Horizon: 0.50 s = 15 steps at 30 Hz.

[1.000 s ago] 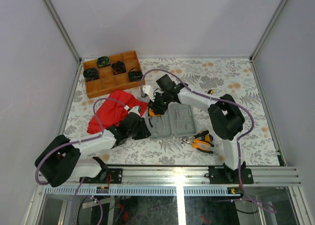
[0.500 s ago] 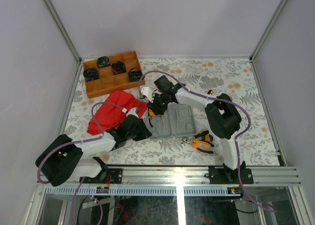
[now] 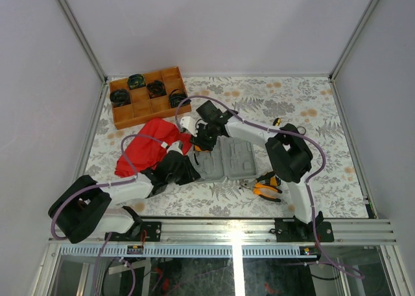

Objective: Sort the tools into containers
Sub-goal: Place the engineering item in the storage box.

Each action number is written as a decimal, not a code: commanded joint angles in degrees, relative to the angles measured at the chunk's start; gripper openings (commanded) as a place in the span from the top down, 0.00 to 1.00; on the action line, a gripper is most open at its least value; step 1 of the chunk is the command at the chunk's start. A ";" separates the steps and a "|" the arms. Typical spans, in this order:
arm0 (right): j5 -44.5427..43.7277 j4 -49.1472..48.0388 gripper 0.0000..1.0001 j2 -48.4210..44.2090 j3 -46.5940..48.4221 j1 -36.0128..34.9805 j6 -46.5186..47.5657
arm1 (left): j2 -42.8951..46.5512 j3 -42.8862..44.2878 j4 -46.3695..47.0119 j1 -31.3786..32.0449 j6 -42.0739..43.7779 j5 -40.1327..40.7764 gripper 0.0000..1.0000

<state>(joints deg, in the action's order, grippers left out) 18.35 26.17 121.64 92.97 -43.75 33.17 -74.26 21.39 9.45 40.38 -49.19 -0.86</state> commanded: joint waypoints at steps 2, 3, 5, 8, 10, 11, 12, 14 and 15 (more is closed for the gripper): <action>-3.01 2.61 0.55 1.43 1.38 -1.53 1.44 | -1.49 -0.58 0.67 -0.34 0.76 0.58 0.72; -3.49 3.07 0.56 1.74 2.44 -1.72 1.59 | -1.58 -0.50 0.70 -0.41 0.84 0.54 0.72; -4.53 4.82 0.56 2.70 3.92 -2.12 1.91 | -1.83 -0.62 0.81 -0.36 0.93 0.47 0.72; -6.61 8.25 0.57 4.90 6.13 -3.09 2.53 | -2.12 -0.56 1.11 -0.39 0.94 0.28 0.73; -7.96 9.59 0.58 5.98 6.69 -3.61 2.68 | -2.37 -0.62 1.37 -0.37 0.94 0.12 0.73; -8.46 10.33 0.59 6.57 7.04 -3.84 2.60 | -2.46 -0.58 1.51 -0.37 0.94 0.02 0.73; -8.83 11.19 0.60 7.15 7.57 -4.08 2.59 | -2.58 -0.57 1.67 -0.33 0.94 -0.05 0.73; -9.56 12.98 0.63 8.43 8.51 -4.53 2.63 | -2.71 -0.59 1.71 -0.43 0.94 -0.22 0.73; -10.13 13.69 0.64 9.04 8.95 -4.77 2.64 | -2.76 -0.59 1.71 -0.35 1.00 -0.31 0.73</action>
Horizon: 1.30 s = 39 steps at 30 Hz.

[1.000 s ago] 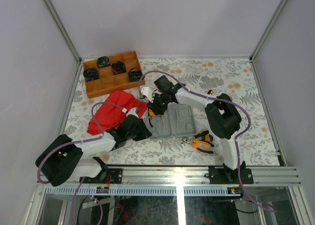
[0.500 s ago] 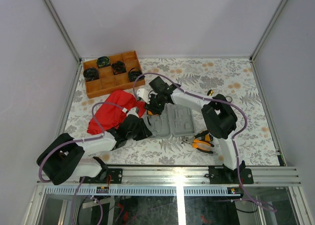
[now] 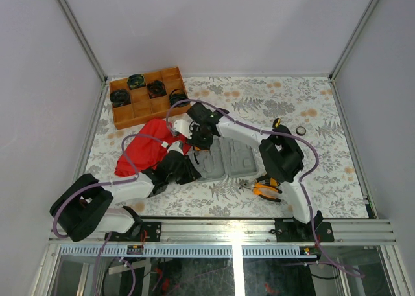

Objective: Sort the tools into containers
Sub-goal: Place the engineering item in the storage box, then pick up the engineering item from the center of the board.

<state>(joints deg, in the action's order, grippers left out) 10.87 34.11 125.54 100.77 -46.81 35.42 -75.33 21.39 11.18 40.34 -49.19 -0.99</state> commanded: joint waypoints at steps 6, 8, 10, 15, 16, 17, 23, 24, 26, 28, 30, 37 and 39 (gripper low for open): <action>-5.12 10.51 0.69 10.03 5.12 -3.06 0.40 | -1.59 -0.69 -0.15 -0.35 1.28 -0.15 0.73; -6.09 11.55 0.69 11.22 5.95 -3.61 0.26 | -1.55 -0.74 -0.18 -0.35 1.33 -0.12 0.73; -6.57 12.42 0.69 12.41 6.67 -4.14 0.06 | -1.66 -0.73 -0.19 -0.35 1.38 -0.23 0.73; -7.65 14.47 0.69 15.57 7.53 -5.28 -0.47 | -2.09 -0.79 0.30 -0.35 1.46 -0.74 0.73; -7.64 14.76 0.69 16.02 7.68 -5.35 -0.71 | -2.28 -0.81 0.47 -0.39 1.46 -0.80 0.73; -7.81 14.95 0.69 16.39 7.89 -5.43 -0.87 | -2.45 -0.77 0.53 -0.35 1.46 -0.89 0.74; -6.98 13.70 0.69 13.53 8.33 -5.33 -2.33 | -2.19 -0.81 -0.11 -0.30 1.70 -0.67 0.74; -6.19 13.05 0.67 12.14 8.47 -5.24 -2.88 | -1.87 -0.69 -0.57 -0.33 1.79 -0.40 0.74; -4.58 11.23 0.59 9.16 8.69 -4.73 -4.70 | -0.89 -0.61 -1.46 -0.34 2.02 0.26 0.74; -2.20 8.16 0.55 5.66 8.11 -3.78 -7.92 | -0.36 -0.49 -2.58 -0.36 2.28 0.94 0.74; 1.21 3.95 0.54 1.28 6.25 -2.24 -11.94 | -0.12 -0.14 -3.62 -0.33 2.58 1.46 0.74; 3.72 -20.33 0.47 -18.69 -14.19 3.28 -27.63 | 0.22 1.14 -6.29 -0.35 3.34 2.06 0.72; 0.60 -24.83 0.46 -22.69 -20.08 4.70 -32.19 | 0.40 2.01 -7.67 -0.30 3.47 2.35 0.71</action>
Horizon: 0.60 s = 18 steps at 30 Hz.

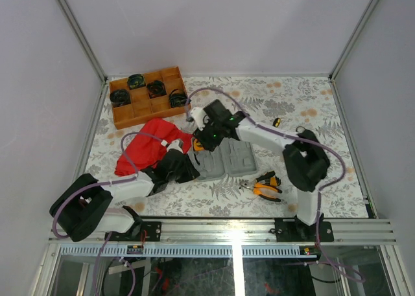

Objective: Sort the tools into containers
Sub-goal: Pick up the engineering item from the center of the board.

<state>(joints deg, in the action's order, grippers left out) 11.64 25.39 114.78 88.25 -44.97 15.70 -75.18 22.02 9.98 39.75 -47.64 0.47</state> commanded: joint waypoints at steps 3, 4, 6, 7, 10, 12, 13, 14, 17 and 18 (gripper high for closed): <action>-10.15 -17.88 0.44 -18.85 -15.08 3.77 -19.01 | 1.18 2.87 -8.96 0.22 2.22 2.11 0.69; -13.31 -18.35 0.44 -21.67 -18.01 3.84 -20.40 | 1.50 3.32 -9.66 0.16 2.40 2.41 0.68; -19.32 -19.41 0.43 -26.25 -23.73 3.87 -23.79 | 2.11 4.04 -10.68 0.03 2.74 3.23 0.68; -22.82 -19.54 0.43 -28.32 -26.37 3.89 -25.28 | 2.30 4.34 -11.25 -0.08 2.87 3.72 0.68; -28.64 -18.18 0.42 -34.27 -32.85 3.92 -28.81 | 1.56 5.33 -12.91 -0.27 3.55 5.31 0.68; -30.39 -17.05 0.42 -37.91 -36.69 4.05 -31.16 | 0.52 5.93 -13.75 -0.44 4.12 5.91 0.68; -30.80 -16.64 0.42 -39.82 -38.74 4.10 -32.27 | -0.03 6.30 -14.02 -0.52 4.38 6.05 0.69; -30.84 -16.39 0.42 -41.66 -40.80 4.10 -33.38 | -0.72 6.61 -14.28 -0.64 4.66 6.07 0.70; -30.91 -15.85 0.42 -46.86 -46.17 4.19 -36.51 | -1.81 7.67 -15.97 -0.72 5.09 7.31 0.76; -31.31 -15.41 0.42 -48.33 -47.58 4.19 -37.37 | -1.75 7.96 -16.82 -0.79 5.18 7.87 0.77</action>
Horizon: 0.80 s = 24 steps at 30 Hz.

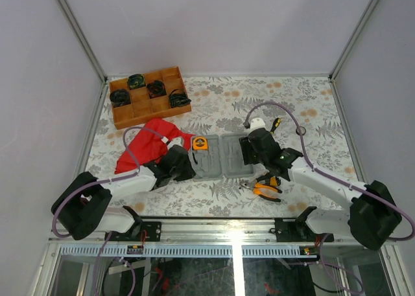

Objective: Sort the tools into containers
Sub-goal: Pick up the engineering item from the center of the board.

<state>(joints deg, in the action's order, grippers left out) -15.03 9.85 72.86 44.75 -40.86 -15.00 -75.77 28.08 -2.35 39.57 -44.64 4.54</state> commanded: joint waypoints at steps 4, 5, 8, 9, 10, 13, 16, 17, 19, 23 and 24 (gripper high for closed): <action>-6.26 2.29 0.41 -10.49 -7.97 0.32 -8.52 | 1.15 1.91 -7.37 -0.57 2.10 4.83 0.79; -6.46 3.04 0.41 -10.88 -8.16 0.46 -8.74 | 2.08 1.63 -7.87 -0.62 1.96 4.89 0.79; -7.76 5.20 0.41 -11.50 -7.58 0.88 -9.80 | 4.72 0.79 -9.68 -0.55 1.42 5.40 0.79; -8.28 5.93 0.41 -11.63 -7.23 1.08 -10.44 | 5.72 0.47 -10.22 -0.53 1.20 5.63 0.79; -8.83 6.38 0.40 -11.80 -6.94 1.25 -10.94 | 6.40 0.10 -10.62 -0.55 0.95 5.73 0.79; -9.68 7.40 0.39 -12.68 -6.26 2.10 -12.02 | 7.47 -0.45 -11.41 -0.60 0.33 6.09 0.75; -10.60 9.06 0.37 -14.21 -5.21 3.14 -12.93 | 8.00 0.01 -12.35 -0.56 -0.28 6.34 0.71; -10.90 9.58 0.36 -14.64 -4.86 3.58 -13.24 | 8.32 0.36 -12.59 -0.58 -0.45 6.47 0.69; -11.07 10.11 0.35 -15.31 -4.41 4.48 -13.34 | 9.08 1.08 -12.81 -0.58 -0.73 6.75 0.64; -10.81 11.85 0.34 -15.11 -2.63 6.58 -13.56 | 10.68 3.84 -15.13 -0.66 -0.91 7.12 0.59; -10.63 12.08 0.34 -14.88 -2.23 7.23 -13.56 | 11.14 4.65 -15.60 -0.52 -0.82 7.19 0.58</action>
<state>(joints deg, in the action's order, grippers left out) -23.42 20.60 58.28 38.85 -35.48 -27.20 -66.52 28.99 -15.57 39.31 -45.01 9.72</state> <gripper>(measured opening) 0.659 0.409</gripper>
